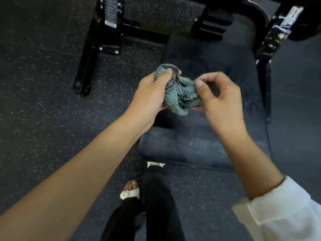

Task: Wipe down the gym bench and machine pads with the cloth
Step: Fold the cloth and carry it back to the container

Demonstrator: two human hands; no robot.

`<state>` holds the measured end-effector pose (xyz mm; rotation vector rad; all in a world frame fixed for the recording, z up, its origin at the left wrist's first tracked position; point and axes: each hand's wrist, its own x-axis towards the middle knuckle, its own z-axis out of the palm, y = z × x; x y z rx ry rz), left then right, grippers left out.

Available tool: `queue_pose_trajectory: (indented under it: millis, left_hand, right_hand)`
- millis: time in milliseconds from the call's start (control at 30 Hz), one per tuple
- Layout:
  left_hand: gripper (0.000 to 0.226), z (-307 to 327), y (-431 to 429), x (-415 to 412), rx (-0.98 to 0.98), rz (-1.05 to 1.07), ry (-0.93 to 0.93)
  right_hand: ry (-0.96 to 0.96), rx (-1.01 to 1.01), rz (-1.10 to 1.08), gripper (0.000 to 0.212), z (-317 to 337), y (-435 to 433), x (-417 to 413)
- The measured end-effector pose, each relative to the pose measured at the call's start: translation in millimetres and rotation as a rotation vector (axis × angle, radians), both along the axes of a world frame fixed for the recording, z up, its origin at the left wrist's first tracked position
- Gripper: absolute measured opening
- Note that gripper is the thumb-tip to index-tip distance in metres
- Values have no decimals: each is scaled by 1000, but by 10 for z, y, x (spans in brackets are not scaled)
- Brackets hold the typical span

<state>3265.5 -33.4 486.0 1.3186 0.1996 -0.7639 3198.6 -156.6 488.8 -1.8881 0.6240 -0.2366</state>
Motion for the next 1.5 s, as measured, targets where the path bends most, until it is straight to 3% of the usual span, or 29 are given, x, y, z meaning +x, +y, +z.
queue_pose_trajectory:
  millis: [167,333,533,833,1000,1167,1233,1333,1500]
  left_hand:
    - [43,223,-51,-287,28,-171,11]
    - [37,370,-107,-542,41,-315,-57]
    - [86,607,-229,-745,79,-469,-115]
    - [47,1373,-743,-1187,80,-491,-337]
    - [43,1846,-996,-1474,99,-560,-524]
    - [21,2222,-1164,-1748,122,-619,-735]
    - [14,2374,-1219,-1845,109,-644,-792]
    - [20,2605,-1268,-1960,88,-697,-846]
    - [57,2941,-1257,-1967,76,-920,-780]
  right_hand:
    - [-26,25,-111,18,189,-32,-394]
    - [0,0,-218,14,411,-170,-801]
    - [12,-23,-330,10,778,-482,-1211]
    - [91,-9,-235,17,1498,-997,-1826]
    - [166,-48,-175,28,1815,-1155,-2170]
    - [-105,-57,-106,35,2288,-1094,-2453]
    - [-100,-133,-53,45,2416,-1083,-2532]
    - [-91,-151,-45,37,2596,-1148,-2632]
    - [-97,-70,13,17,2929,-1270,-2856]
